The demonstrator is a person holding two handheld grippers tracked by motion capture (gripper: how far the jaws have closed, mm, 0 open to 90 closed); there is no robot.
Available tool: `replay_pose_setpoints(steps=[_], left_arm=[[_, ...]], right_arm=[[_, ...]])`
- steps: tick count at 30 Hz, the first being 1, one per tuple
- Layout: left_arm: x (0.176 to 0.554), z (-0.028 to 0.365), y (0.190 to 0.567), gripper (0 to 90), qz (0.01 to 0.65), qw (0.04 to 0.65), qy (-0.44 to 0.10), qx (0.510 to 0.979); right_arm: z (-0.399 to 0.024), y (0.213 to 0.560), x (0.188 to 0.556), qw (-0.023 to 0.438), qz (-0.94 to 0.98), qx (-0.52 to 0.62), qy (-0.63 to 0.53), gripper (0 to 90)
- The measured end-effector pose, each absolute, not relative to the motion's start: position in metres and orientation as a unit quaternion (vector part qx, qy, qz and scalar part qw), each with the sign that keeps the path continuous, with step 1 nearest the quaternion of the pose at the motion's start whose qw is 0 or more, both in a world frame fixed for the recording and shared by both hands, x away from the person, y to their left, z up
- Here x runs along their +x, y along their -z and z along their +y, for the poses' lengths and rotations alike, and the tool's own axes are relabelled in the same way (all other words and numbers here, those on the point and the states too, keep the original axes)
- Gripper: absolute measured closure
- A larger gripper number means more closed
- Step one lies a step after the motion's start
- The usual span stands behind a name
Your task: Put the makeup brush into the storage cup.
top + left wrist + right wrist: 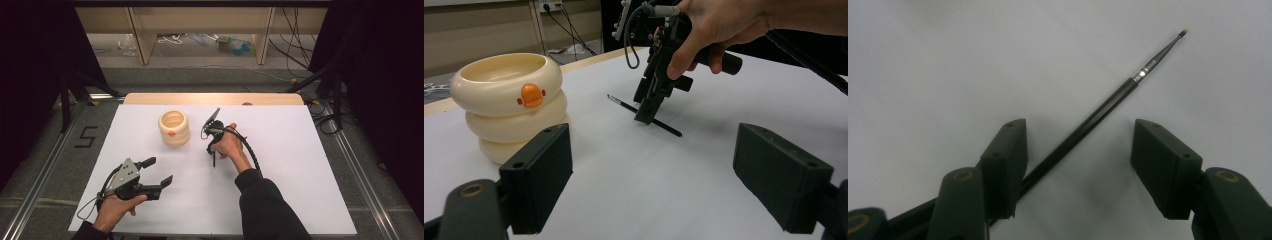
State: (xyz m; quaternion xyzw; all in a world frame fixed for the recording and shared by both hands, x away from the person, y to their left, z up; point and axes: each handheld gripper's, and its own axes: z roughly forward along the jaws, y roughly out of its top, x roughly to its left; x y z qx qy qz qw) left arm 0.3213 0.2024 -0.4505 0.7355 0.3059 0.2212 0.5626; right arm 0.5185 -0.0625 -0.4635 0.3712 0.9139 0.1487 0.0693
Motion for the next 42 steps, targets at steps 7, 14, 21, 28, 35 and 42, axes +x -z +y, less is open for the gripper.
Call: replay_pose_setpoints(steps=[7, 14, 21, 28, 35, 42], left_arm=[[0.321, 0.2022, 0.4505, 16.2, 0.308, 0.562, -0.221, 0.735], [0.3202, 0.2016, 0.4508, 16.2, 0.314, 0.564, -0.217, 0.732], [0.32, 0.2016, 0.4507, 16.2, 0.315, 0.564, -0.216, 0.732], [0.3202, 0.202, 0.4504, 16.2, 0.31, 0.563, -0.219, 0.734], [0.3201, 0.202, 0.4504, 16.2, 0.31, 0.563, -0.22, 0.734], [0.32, 0.2018, 0.4504, 16.2, 0.311, 0.564, -0.219, 0.733]], right_arm=[[-0.063, 0.4623, 0.5188, 0.068, 0.916, 0.367, -0.146, 48.1], [-0.0621, 0.4612, 0.5194, 0.063, 0.916, 0.37, -0.142, 56.4], [-0.0611, 0.4599, 0.5212, 0.06, 0.916, 0.373, -0.134, 62.9], [-0.0592, 0.4586, 0.5221, 0.054, 0.915, 0.381, -0.124, 67.5], [-0.0601, 0.4588, 0.5234, 0.057, 0.922, 0.363, -0.124, 76.2], [-0.0578, 0.4579, 0.5231, 0.049, 0.916, 0.38, -0.118, 79.7]])
